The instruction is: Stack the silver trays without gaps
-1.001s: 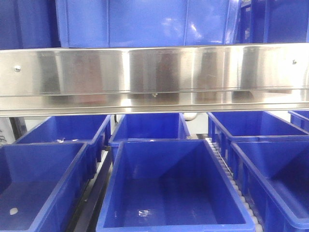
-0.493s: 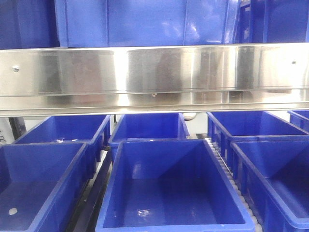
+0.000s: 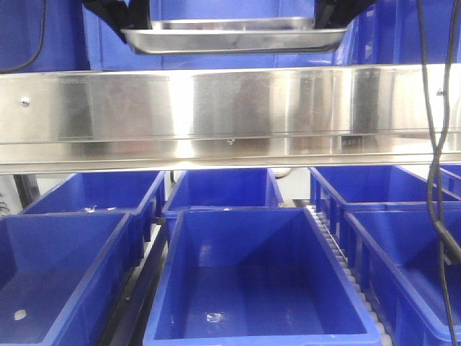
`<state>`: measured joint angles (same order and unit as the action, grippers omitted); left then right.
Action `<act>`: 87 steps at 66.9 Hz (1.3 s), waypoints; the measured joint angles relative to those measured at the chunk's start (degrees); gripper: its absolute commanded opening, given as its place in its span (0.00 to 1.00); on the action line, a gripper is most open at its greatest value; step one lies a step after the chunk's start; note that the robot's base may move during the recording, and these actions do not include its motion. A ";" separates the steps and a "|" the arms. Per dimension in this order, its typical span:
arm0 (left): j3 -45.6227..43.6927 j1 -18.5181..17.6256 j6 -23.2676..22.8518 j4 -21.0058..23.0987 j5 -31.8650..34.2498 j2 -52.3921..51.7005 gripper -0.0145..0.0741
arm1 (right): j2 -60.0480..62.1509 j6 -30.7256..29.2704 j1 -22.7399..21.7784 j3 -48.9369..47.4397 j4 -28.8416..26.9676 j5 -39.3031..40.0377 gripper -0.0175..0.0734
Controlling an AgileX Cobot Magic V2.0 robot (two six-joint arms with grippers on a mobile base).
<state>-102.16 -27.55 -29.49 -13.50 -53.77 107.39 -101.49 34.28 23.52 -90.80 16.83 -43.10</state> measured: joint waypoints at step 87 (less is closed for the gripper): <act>-0.60 -0.05 -8.00 -8.10 -2.49 -4.10 0.19 | 6.34 -0.09 -1.27 -0.73 -2.56 3.68 0.17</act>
<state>-102.76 -27.60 -37.49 -21.60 -56.27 103.29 -95.15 34.19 22.25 -91.53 14.27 -39.42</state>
